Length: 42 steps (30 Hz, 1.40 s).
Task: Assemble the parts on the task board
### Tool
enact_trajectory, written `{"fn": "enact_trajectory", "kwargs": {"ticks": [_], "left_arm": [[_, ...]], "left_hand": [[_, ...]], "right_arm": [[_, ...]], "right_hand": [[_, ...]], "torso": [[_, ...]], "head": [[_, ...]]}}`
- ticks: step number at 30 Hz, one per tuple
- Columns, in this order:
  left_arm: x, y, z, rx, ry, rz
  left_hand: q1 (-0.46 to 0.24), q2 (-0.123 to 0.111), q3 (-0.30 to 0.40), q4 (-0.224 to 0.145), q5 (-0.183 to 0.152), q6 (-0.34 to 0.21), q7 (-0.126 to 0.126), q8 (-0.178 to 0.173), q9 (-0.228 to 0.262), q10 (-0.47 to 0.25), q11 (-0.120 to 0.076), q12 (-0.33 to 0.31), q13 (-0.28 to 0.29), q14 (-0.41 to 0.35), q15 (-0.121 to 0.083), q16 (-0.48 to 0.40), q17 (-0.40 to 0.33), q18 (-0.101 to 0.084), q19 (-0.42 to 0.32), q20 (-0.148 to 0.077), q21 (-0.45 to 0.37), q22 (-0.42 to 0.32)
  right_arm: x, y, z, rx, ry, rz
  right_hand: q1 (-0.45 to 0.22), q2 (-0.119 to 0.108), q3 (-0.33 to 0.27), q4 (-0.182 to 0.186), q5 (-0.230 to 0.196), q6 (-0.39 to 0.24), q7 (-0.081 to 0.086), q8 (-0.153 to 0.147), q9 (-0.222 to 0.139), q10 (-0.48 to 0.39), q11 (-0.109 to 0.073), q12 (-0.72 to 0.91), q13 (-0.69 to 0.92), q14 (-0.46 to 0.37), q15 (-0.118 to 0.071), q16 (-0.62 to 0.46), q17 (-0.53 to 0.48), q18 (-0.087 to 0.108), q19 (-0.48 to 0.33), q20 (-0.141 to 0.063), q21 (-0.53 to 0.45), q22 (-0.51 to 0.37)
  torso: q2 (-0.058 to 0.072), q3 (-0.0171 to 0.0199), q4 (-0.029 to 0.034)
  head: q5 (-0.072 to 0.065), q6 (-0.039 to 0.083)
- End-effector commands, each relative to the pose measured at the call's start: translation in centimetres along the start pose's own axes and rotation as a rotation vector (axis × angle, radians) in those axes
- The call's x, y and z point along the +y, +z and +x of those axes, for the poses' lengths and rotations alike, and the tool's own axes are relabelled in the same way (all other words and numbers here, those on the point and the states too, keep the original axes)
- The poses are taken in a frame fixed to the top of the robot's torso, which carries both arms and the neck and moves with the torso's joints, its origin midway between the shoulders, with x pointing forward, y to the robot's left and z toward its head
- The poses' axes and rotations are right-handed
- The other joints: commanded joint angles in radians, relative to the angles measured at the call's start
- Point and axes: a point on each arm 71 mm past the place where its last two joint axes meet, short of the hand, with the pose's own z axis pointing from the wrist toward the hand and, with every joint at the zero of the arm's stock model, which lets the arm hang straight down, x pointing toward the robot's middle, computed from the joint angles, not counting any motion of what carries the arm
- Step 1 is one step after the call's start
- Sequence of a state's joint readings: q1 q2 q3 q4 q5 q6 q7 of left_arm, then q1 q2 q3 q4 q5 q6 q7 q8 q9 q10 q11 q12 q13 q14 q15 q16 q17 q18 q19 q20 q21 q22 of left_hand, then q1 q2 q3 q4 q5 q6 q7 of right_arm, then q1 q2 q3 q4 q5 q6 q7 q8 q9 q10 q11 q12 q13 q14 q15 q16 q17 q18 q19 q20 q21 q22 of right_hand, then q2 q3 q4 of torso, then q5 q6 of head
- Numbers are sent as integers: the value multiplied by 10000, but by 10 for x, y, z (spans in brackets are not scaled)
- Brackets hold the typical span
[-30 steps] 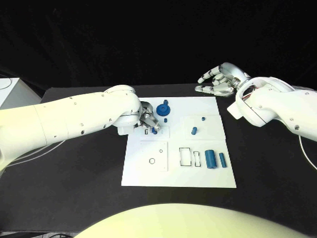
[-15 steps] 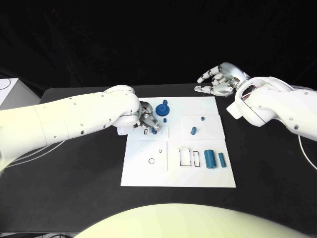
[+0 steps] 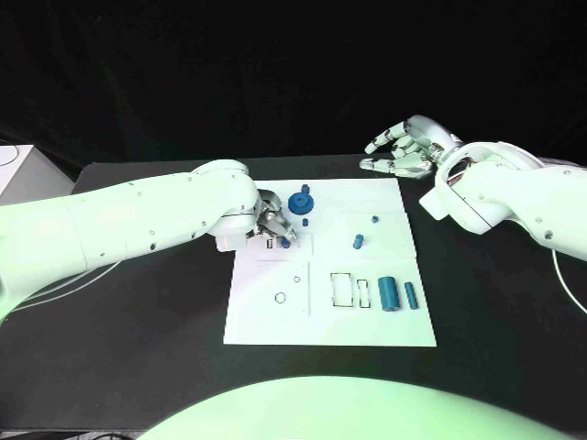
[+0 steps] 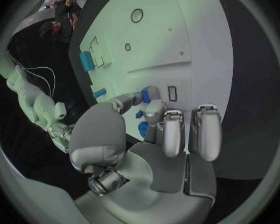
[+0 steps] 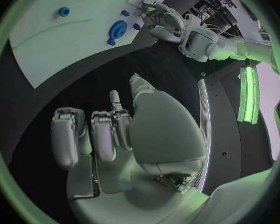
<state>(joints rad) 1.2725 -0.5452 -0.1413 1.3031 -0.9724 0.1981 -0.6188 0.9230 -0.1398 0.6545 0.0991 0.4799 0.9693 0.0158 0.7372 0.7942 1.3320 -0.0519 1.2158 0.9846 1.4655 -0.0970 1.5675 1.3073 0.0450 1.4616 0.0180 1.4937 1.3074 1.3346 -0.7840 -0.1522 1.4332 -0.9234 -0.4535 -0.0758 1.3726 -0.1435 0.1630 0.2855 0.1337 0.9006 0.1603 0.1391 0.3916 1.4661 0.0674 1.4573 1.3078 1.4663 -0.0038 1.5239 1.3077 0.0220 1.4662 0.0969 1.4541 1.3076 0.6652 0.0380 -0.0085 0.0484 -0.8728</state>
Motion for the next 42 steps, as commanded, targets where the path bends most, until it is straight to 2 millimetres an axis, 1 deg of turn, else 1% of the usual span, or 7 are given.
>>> {"fn": "enact_trajectory", "kwargs": {"ticks": [1,14,17,18,21,25,42], "left_arm": [[-3,1,6,381,111,133],[0,1,6,346,96,59],[1,1,6,316,102,52],[2,0,5,304,104,53],[3,0,5,262,105,56],[5,-2,5,200,105,67],[0,-17,-8,-194,-140,484]], "left_hand": [[-67,-16,-83,25,-1,15,-22,-23,-15,-71,11,-10,3,1053,-43,32,2635,-75,96,-54,9,1026],[-141,-252,-892,420,-65,81,-39,-37,-84,-67,-3,-12,38,1053,-56,32,2635,-77,104,-67,1,1036],[-132,-371,-1399,674,-413,116,-46,-49,-125,-65,-8,-17,52,1053,-58,32,2635,-76,102,-71,-7,1032],[-36,-353,-1597,802,-939,122,-49,-64,-152,-69,-11,-26,52,1053,-60,32,2635,-76,104,-73,-10,1035],[43,-423,-1924,1066,-1560,137,-39,-79,-190,-72,1,-34,59,1053,-55,32,2635,-74,100,-69,-19,1030],[118,-474,-2155,1293,-1866,147,-32,-82,-214,-73,6,-38,66,1053,-50,32,2635,-74,103,-65,-22,1035],[267,-556,-2480,1659,-2200,113,-18,-86,-240,-129,18,-103,-12,1045,-42,17,2608,-59,67,-59,-59,977]], "right_arm": [[1,0,1,74,-70,-94],[0,-1,0,31,-67,-98],[0,-1,0,22,-67,-98],[0,-1,0,20,-66,-99],[0,-1,-1,14,-67,-100],[0,-1,-1,9,-68,-100],[-2,0,0,21,-17,-64]], "right_hand": [[-111,19,32,31,37,-57,7,58,9,181,84,-63,1760,754,36,-45,1491,86,496,51,-81,1767],[-128,15,27,36,32,-66,8,60,8,159,85,-92,1738,742,36,-66,1448,94,482,51,-115,1744],[-128,15,27,36,32,-66,8,60,8,159,85,-92,1738,742,36,-66,1448,94,482,51,-115,1744],[-128,15,27,36,32,-66,8,60,8,159,85,-92,1738,742,36,-66,1448,94,482,51,-115,1744],[-146,13,22,42,27,-75,9,61,7,145,86,-111,1725,733,37,-82,1416,101,470,51,-142,1726],[-146,13,22,42,27,-75,9,61,7,145,86,-111,1725,733,37,-82,1416,101,470,51,-142,1726],[-215,18,5,56,18,-114,17,57,1,133,91,-127,1712,720,40,-107,1372,111,451,53,-188,1697]], "torso": [[1,-4,4],[-5,-8,8],[-3,-13,9],[-2,-13,6],[-5,-15,4],[-6,-14,4],[-22,-9,-6]], "head": [[-6,2],[-4,2],[-7,2],[-8,2],[-7,2],[-10,2],[-23,2]]}}
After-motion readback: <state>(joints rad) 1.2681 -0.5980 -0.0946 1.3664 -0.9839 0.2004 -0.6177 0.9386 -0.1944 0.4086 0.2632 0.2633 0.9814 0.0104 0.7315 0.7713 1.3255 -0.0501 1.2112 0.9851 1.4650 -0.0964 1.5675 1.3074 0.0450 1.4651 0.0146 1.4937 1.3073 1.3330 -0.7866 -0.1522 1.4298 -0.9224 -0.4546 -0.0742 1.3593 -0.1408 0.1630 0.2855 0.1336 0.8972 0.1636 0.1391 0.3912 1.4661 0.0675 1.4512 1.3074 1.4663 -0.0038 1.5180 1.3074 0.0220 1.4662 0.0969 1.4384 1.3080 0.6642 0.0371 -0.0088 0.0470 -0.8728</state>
